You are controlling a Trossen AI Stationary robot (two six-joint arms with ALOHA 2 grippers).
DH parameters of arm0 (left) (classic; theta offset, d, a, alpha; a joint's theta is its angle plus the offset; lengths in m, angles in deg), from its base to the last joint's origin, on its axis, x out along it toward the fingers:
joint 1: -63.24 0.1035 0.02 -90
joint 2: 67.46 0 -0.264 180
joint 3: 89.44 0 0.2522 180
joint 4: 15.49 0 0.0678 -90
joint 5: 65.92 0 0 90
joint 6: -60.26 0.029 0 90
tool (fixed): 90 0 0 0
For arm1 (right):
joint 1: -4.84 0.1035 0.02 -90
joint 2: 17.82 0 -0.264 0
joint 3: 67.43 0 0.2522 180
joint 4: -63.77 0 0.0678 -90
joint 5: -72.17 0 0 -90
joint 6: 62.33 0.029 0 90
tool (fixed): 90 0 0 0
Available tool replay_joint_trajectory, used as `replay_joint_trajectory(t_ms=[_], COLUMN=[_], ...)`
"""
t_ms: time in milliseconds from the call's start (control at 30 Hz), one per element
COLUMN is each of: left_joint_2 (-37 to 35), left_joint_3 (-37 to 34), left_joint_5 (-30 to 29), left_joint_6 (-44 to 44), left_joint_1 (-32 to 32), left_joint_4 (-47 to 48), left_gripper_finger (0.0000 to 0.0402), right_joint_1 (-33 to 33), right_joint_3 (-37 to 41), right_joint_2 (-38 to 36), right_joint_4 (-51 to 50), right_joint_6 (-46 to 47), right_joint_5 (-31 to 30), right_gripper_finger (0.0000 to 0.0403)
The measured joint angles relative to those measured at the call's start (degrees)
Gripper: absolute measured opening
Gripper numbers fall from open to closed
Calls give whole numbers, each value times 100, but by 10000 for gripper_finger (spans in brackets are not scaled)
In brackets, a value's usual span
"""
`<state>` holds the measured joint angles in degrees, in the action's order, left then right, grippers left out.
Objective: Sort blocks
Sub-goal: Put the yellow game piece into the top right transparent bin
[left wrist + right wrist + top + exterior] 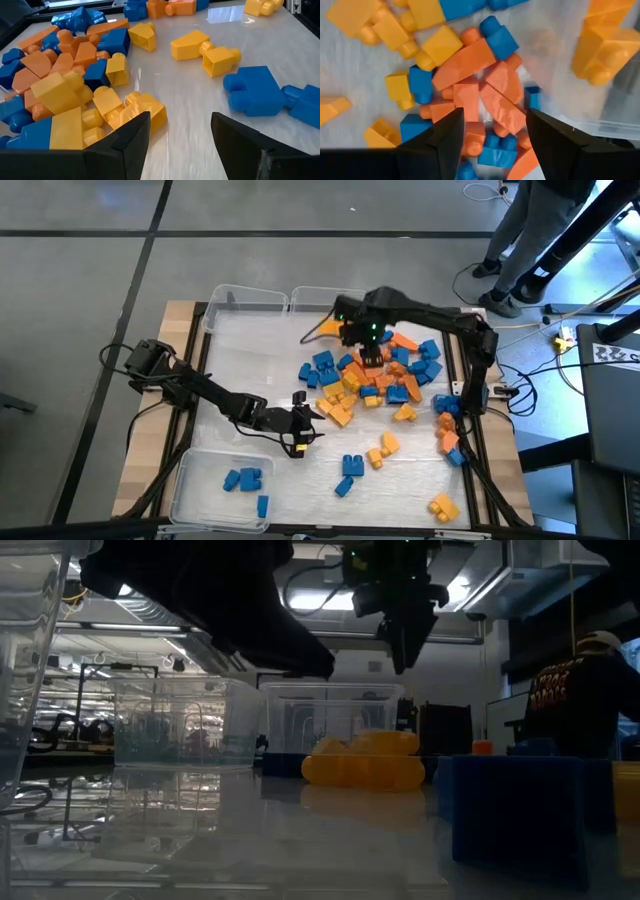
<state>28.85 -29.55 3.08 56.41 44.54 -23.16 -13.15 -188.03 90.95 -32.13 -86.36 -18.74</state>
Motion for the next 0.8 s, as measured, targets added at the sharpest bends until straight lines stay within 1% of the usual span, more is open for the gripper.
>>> replay_joint_trajectory(t_ms=[133, 233, 467, 667, 800], left_joint_2=[0, 0, 0, -4, -4], left_joint_3=[-2, 0, 0, -2, -2], left_joint_5=[0, 0, 0, 0, 0], left_joint_6=[95, 102, 82, 66, 23], left_joint_1=[-9, -8, -7, -7, -7], left_joint_4=[-4, -5, 144, 173, 274], left_gripper_finger=[200, 200, 200, 200, 200], right_joint_1=[383, 589, 915, 897, 903], right_joint_3=[222, 452, 1137, 1603, 1758], right_joint_2=[0, -2, -2, -2, -2], right_joint_4=[163, 368, 1080, 1725, 1993], right_joint_6=[385, 663, 1039, 1435, 1638], right_joint_5=[-610, -818, -813, -788, -450], right_gripper_finger=[216, 216, 216, 216, 216])
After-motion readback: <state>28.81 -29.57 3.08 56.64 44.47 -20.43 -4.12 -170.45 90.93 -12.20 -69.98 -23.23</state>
